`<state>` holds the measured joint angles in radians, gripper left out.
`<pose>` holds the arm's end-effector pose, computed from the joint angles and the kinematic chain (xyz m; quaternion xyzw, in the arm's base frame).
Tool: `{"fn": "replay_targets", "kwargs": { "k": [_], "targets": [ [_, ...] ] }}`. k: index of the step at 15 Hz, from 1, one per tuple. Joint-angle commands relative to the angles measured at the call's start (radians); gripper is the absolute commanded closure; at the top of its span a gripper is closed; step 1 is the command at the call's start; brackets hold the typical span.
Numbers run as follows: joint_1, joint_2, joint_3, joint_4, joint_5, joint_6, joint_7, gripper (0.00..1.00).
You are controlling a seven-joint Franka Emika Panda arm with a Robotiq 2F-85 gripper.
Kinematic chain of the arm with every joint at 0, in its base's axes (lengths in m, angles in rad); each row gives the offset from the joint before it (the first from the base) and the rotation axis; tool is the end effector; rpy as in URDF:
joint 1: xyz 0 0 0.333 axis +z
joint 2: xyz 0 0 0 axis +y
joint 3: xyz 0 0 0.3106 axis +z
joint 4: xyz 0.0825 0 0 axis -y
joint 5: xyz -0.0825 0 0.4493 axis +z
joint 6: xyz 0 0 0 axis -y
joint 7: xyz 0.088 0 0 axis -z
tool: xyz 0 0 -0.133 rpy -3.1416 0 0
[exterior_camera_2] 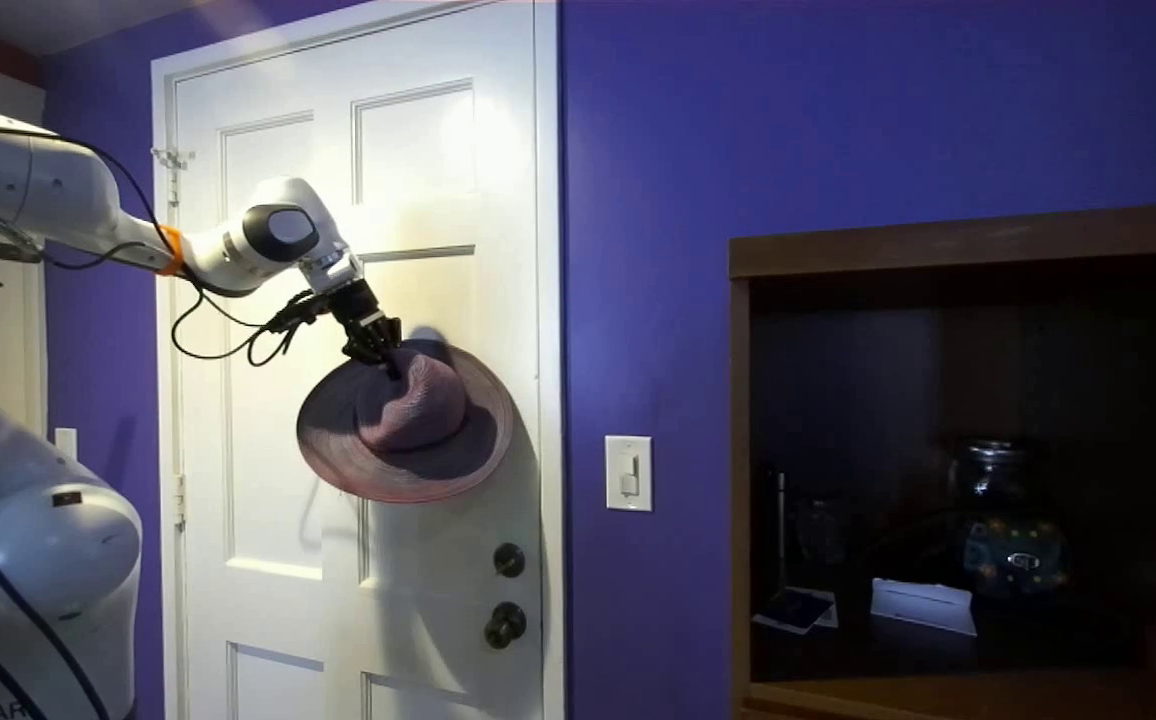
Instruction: Remove the hat from on top of the cabinet and hang it on the door
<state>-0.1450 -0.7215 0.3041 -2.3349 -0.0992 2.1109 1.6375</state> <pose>0.4506 0.0851 0.5950 -0.7130 0.6459 -0.2600 0.0827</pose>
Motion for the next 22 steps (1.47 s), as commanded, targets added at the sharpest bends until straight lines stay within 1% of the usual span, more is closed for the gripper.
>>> {"fn": "replay_targets", "kwargs": {
  "k": [1, 6, 9, 11, 12, 13, 14, 19, 20, 21, 22],
  "targets": [
    [0.034, -0.034, 0.027, -0.078, 0.02, 0.102, 0.129, 0.99],
    [0.073, -0.026, 0.058, -0.139, 0.024, 0.204, 0.268, 0.99],
    [0.098, -0.023, 0.069, -0.168, 0.032, 0.24, 0.335, 0.99],
    [0.1, -0.021, 0.087, -0.185, 0.029, 0.259, 0.396, 0.99],
    [0.101, -0.016, 0.096, -0.185, 0.028, 0.247, 0.425, 0.99],
    [0.11, -0.013, 0.093, -0.195, 0.028, 0.264, 0.436, 0.99],
    [0.107, 0.002, 0.081, -0.169, -0.001, 0.218, 0.395, 0.96],
    [0.111, 0.002, 0.087, -0.181, -0.001, 0.23, 0.42, 0.96],
    [0.111, 0.002, 0.087, -0.181, -0.001, 0.23, 0.421, 0.99],
    [0.117, 0.011, 0.092, -0.186, 0.008, 0.243, 0.429, 0.99],
    [0.109, 0.016, 0.108, -0.185, 0.008, 0.244, 0.459, 0.99]
  ]
}}
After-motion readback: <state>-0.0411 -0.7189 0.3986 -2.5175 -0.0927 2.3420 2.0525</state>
